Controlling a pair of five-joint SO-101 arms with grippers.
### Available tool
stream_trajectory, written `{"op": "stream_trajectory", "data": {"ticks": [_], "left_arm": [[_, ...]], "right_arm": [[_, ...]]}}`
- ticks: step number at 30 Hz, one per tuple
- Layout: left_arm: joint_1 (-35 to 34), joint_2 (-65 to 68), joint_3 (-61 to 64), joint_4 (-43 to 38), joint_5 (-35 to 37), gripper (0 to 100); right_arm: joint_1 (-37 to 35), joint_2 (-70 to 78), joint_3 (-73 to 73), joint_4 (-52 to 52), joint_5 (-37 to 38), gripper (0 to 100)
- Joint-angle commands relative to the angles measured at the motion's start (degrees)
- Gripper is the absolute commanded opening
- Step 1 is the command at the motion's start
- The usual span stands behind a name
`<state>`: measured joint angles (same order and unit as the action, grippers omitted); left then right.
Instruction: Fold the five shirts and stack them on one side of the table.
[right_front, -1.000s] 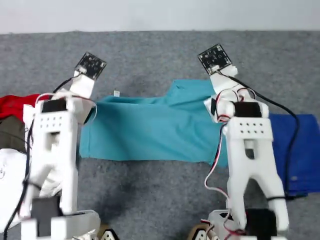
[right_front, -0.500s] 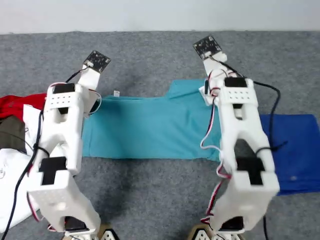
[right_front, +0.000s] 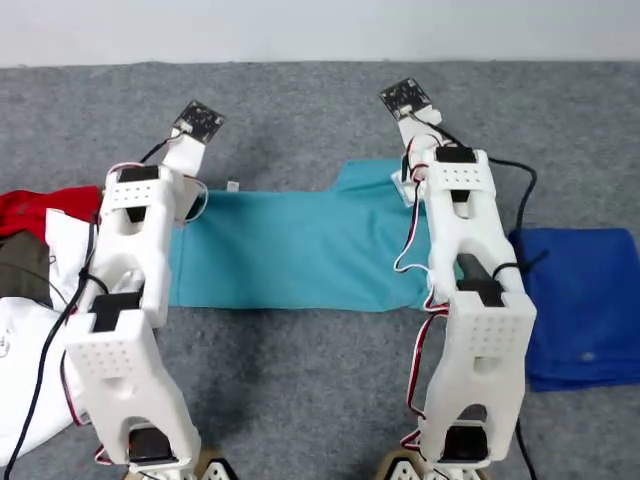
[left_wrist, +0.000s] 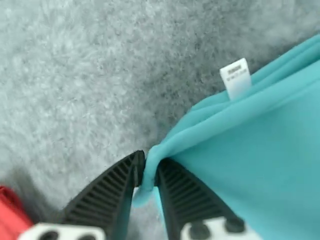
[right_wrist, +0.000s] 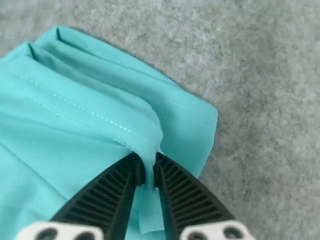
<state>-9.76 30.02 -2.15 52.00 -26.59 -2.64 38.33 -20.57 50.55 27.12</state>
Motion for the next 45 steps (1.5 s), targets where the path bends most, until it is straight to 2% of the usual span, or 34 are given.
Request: {"op": "stream_trajectory", "data": {"ticks": [1, 6, 12, 17, 22, 27, 30, 34, 39, 42, 45], "left_arm": [[1.1, -0.5, -2.4, -1.6, 0.7, 1], [1.3, -0.1, -4.8, -1.2, 1.1, 1], [1.1, -0.2, -8.4, -1.1, 5.8, 5], [1.0, -0.6, -11.3, 3.0, 5.9, 9], [0.0, -0.5, -18.8, 11.1, 5.9, 9], [-2.1, -0.6, -27.7, 19.3, 6.0, 9], [-3.4, -0.6, -34.6, 23.9, 6.9, 9], [-3.9, 0.0, -43.8, 28.4, 9.2, 9], [-1.0, 2.5, -44.2, 32.0, 9.0, 9], [1.1, 5.5, -43.6, 33.5, 7.8, 9], [2.3, 8.9, -44.0, 33.7, 7.8, 9]], "right_arm": [[-0.4, 0.4, -4.7, -0.8, -0.4, 0.9], [-0.4, 4.6, -11.0, -0.7, -0.4, 3.1], [-0.4, 8.3, -15.7, 2.2, -0.5, 24.3], [-0.1, 5.8, -22.5, 12.4, -0.4, 25.1], [0.5, 0.2, -34.1, 26.2, -0.6, 25.0], [1.0, -5.0, -41.8, 52.4, -0.4, 24.9], [4.3, -9.6, -36.0, 52.5, -0.3, 24.7], [5.0, -16.8, -24.4, 52.4, -0.3, 24.7], [2.8, -23.1, -9.2, 52.0, -0.4, 24.7], [1.3, -24.4, 0.2, 47.6, -0.9, 24.7], [-1.6, -24.9, 10.1, 38.5, -0.9, 24.7]]}}
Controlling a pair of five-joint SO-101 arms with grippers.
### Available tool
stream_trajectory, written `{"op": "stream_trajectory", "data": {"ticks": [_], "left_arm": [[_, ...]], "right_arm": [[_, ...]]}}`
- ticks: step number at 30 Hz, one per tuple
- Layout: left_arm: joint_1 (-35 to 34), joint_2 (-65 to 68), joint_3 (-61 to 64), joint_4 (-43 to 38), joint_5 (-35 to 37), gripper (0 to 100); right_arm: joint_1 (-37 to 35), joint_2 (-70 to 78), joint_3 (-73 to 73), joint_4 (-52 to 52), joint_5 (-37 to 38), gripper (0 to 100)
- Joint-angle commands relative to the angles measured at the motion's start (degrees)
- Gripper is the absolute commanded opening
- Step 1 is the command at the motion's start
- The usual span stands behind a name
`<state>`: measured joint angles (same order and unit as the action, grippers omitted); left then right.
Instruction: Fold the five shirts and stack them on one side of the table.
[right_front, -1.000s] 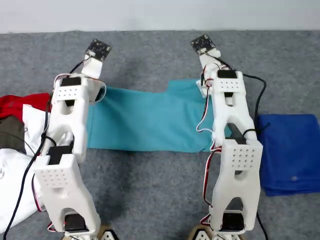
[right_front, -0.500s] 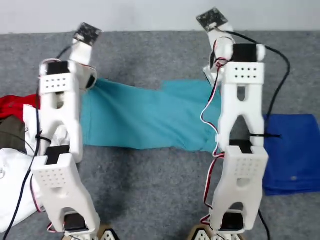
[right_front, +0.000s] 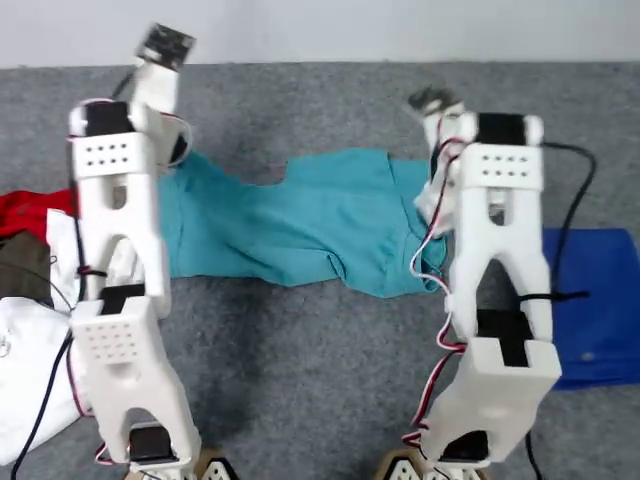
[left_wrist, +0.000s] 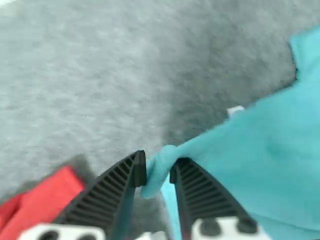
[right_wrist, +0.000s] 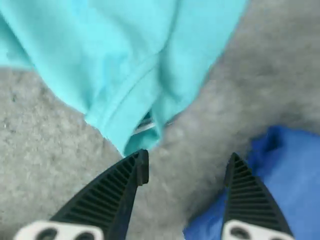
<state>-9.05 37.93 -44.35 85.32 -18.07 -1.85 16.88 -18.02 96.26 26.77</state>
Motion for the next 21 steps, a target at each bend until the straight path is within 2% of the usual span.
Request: {"op": "stream_trajectory", "data": {"ticks": [1, 5, 8, 13, 21], "left_arm": [[1.6, 1.8, -1.8, 0.2, -0.7, 9], [1.4, 4.1, -1.9, 0.4, -0.7, 9], [1.2, 4.7, -1.9, 0.4, -0.7, 9], [1.4, 4.9, -1.8, 0.1, -0.7, 9], [1.4, 4.9, -6.9, 2.7, -0.8, 10]], "right_arm": [[-3.5, -3.5, 10.4, -11.0, -0.5, 24.7], [-5.8, -3.4, 17.0, -27.8, -5.8, 24.7], [-7.0, -3.4, 17.8, -35.0, -9.8, 24.7], [-11.5, -2.0, 18.5, -36.4, -10.5, 24.7], [-12.1, 7.1, 18.7, -36.4, -8.5, 24.7]]}}
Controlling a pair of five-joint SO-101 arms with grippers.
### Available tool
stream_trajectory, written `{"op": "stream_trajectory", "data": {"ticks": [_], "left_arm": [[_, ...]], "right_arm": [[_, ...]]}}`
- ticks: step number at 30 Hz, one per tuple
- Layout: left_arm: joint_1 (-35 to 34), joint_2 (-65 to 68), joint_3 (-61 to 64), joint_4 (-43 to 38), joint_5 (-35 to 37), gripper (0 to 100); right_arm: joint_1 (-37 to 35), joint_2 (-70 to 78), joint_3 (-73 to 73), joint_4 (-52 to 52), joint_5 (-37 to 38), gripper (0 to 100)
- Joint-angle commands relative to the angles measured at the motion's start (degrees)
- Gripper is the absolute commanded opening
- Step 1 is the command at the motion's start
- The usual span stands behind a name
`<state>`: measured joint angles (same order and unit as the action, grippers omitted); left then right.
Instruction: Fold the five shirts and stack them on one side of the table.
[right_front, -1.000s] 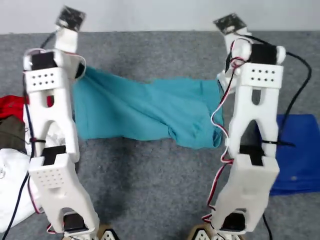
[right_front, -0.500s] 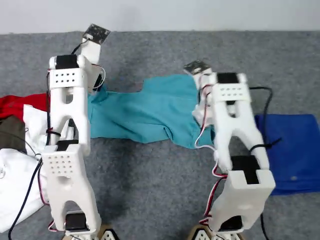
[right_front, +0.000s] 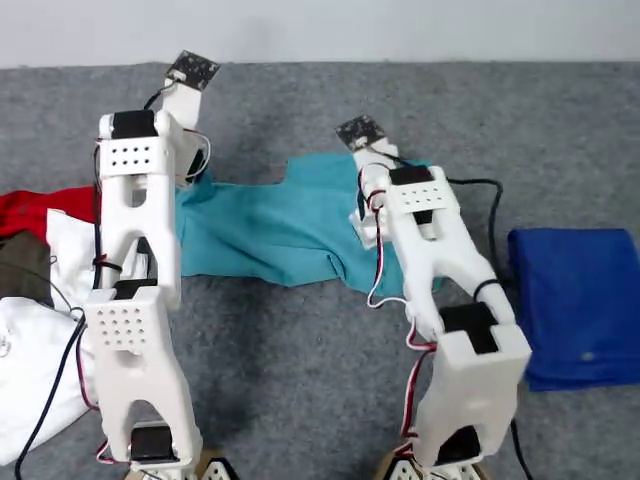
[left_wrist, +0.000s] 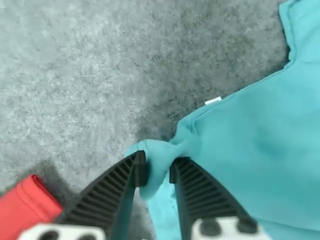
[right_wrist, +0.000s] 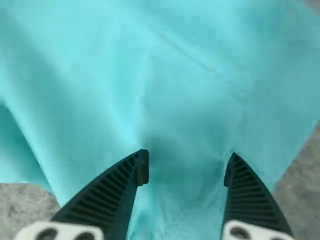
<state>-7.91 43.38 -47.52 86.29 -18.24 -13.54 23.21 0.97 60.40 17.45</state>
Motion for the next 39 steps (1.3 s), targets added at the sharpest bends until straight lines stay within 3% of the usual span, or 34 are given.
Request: {"op": "stream_trajectory", "data": {"ticks": [1, 7, 13, 23, 29, 36, 39], "left_arm": [[0.3, -0.5, -4.5, 2.7, -0.6, 11], [-2.0, -0.5, -8.6, 5.4, -0.4, 16], [-4.6, -1.1, -13.1, 14.3, -0.4, 21], [-10.3, -0.5, -22.0, 8.1, 9.0, 25], [-8.5, -0.4, -21.8, 14.1, 9.3, 25], [-5.7, -0.4, -14.1, 14.2, 9.6, 25], [-3.5, -0.4, -11.6, 14.2, 9.6, 25]], "right_arm": [[-0.1, 1.5, -0.4, -0.6, 0.9, 24.7], [0.0, 1.8, -0.3, -0.5, 1.2, 24.7], [0.0, 1.8, 0.0, 0.0, 1.2, 24.7], [0.0, 2.2, 0.1, 0.8, 1.3, 24.7], [1.5, 1.6, -0.4, 0.6, 1.2, 24.7], [6.5, -2.2, -3.6, 0.7, 1.1, 24.1], [6.9, -4.4, -3.5, 0.7, 1.2, 15.6]]}}
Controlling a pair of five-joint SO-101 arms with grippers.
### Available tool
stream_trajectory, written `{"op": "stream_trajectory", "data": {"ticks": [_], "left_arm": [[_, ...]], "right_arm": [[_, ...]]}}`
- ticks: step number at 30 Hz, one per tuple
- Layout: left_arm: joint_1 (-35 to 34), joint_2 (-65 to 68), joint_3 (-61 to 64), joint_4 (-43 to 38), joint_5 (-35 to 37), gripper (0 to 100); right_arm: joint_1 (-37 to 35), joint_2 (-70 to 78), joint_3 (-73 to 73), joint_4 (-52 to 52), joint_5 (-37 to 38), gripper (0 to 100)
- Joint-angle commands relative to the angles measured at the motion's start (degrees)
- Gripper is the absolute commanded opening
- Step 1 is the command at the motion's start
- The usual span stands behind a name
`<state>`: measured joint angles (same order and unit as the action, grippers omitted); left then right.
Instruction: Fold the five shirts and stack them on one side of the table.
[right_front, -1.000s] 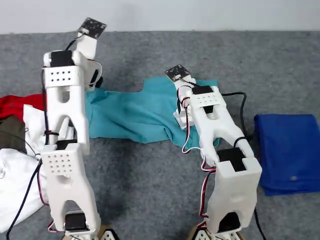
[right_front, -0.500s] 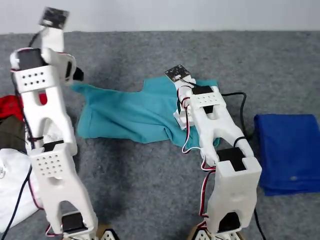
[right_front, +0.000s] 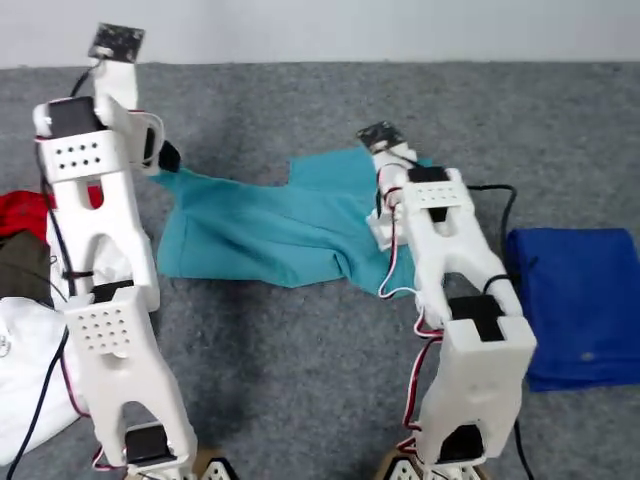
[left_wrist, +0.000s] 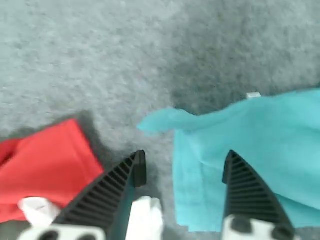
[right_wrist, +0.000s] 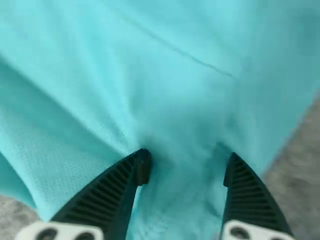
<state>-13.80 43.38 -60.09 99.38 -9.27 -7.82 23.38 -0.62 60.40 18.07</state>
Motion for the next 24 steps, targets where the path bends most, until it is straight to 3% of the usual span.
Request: {"op": "stream_trajectory", "data": {"ticks": [1, 4, 18, 24], "left_arm": [[3.1, -0.4, 1.3, 1.1, 0.6, 25], [5.1, -0.4, 1.7, 1.1, 0.6, 25], [6.3, -0.4, 1.8, 1.1, 0.6, 25], [6.3, -0.4, 3.8, 1.1, 0.6, 25]], "right_arm": [[1.2, -4.6, -1.4, 0.5, 0.6, 11.7], [1.3, -3.1, -0.6, -0.6, 0.6, 0.9], [12.7, -0.5, -1.4, -1.2, 0.7, 1.0], [10.3, -3.4, -1.4, 1.4, 4.5, 3.0]]}}
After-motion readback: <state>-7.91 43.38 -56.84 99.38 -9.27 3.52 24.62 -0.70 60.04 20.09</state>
